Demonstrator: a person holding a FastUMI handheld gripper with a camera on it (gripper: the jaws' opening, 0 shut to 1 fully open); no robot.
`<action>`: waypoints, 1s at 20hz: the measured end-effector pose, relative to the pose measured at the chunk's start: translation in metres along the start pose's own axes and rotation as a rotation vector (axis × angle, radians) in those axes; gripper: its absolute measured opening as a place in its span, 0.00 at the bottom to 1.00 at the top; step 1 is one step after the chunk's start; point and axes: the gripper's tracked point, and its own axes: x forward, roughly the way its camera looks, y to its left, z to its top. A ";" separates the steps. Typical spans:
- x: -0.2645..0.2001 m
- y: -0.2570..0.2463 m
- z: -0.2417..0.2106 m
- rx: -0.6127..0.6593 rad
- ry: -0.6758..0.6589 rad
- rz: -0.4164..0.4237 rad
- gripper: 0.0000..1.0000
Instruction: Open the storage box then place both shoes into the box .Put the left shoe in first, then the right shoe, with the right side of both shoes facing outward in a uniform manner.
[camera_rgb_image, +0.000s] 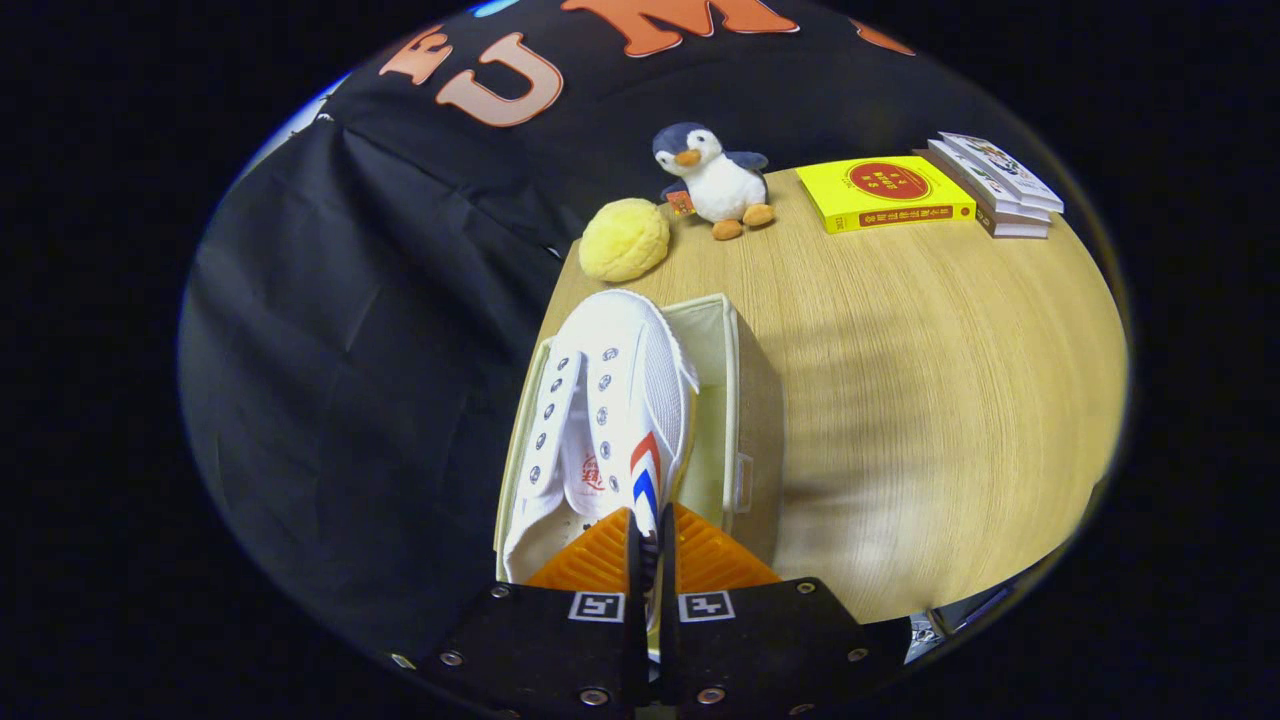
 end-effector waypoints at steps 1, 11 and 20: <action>0.000 0.001 -0.004 -0.003 0.017 -0.022 0.05; 0.037 -0.012 -0.028 -0.059 0.089 -0.264 0.05; 0.030 -0.002 -0.024 -0.063 0.035 -0.240 0.18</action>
